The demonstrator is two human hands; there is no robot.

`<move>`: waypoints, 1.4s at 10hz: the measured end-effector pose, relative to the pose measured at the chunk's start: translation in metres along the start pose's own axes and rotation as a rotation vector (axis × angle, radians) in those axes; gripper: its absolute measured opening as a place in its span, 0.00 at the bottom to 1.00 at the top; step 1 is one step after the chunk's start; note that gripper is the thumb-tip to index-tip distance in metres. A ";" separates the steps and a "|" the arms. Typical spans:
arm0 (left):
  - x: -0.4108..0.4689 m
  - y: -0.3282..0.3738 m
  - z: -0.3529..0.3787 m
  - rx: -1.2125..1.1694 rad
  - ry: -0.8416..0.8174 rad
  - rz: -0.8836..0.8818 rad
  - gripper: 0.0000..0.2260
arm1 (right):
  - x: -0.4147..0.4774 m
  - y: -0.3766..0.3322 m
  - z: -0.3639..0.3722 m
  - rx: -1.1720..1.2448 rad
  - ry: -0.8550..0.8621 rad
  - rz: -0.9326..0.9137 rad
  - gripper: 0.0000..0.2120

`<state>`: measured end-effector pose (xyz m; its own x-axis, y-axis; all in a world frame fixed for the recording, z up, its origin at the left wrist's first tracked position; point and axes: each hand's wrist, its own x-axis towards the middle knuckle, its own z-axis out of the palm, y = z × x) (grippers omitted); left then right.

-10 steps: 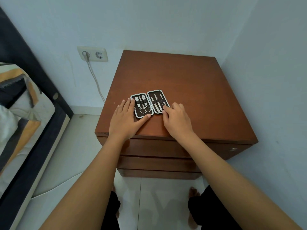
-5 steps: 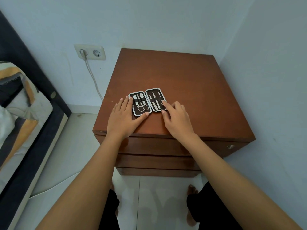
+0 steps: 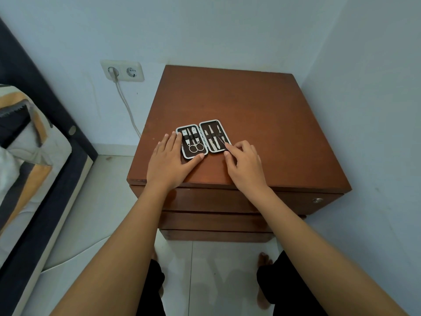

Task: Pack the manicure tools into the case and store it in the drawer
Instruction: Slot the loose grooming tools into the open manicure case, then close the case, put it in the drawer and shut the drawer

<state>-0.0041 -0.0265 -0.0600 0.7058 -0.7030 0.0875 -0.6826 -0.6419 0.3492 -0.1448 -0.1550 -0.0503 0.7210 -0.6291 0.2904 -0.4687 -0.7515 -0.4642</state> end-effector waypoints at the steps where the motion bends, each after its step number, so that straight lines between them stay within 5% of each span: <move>1: 0.000 0.000 0.000 -0.002 0.002 0.001 0.41 | 0.001 -0.002 0.003 -0.099 0.001 -0.029 0.17; 3: -0.001 0.000 0.000 -0.019 0.011 0.002 0.40 | 0.006 -0.005 0.008 -0.233 -0.054 -0.022 0.19; 5: 0.004 0.000 -0.008 -0.161 0.015 -0.023 0.42 | 0.010 -0.002 0.003 0.170 0.033 0.131 0.19; 6: 0.012 -0.001 -0.016 -0.212 0.006 -0.054 0.43 | 0.025 -0.002 -0.002 0.163 -0.028 0.245 0.09; 8: 0.032 -0.002 -0.029 -0.161 -0.150 -0.038 0.48 | 0.057 -0.004 -0.007 -0.076 -0.297 0.312 0.10; 10: 0.027 0.010 -0.023 -0.257 -0.176 -0.002 0.47 | 0.069 0.006 -0.014 -0.023 -0.208 0.338 0.09; 12: 0.008 0.031 -0.004 -0.553 -0.026 0.061 0.27 | 0.069 0.020 -0.036 0.133 0.057 0.076 0.06; 14: 0.004 0.044 0.009 -0.516 0.146 0.030 0.19 | 0.038 0.025 -0.044 0.259 0.071 -0.177 0.06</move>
<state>-0.0324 -0.0602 -0.0529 0.7313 -0.6455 0.2205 -0.5471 -0.3621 0.7547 -0.1518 -0.2064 -0.0144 0.7380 -0.5123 0.4392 -0.1871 -0.7807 -0.5962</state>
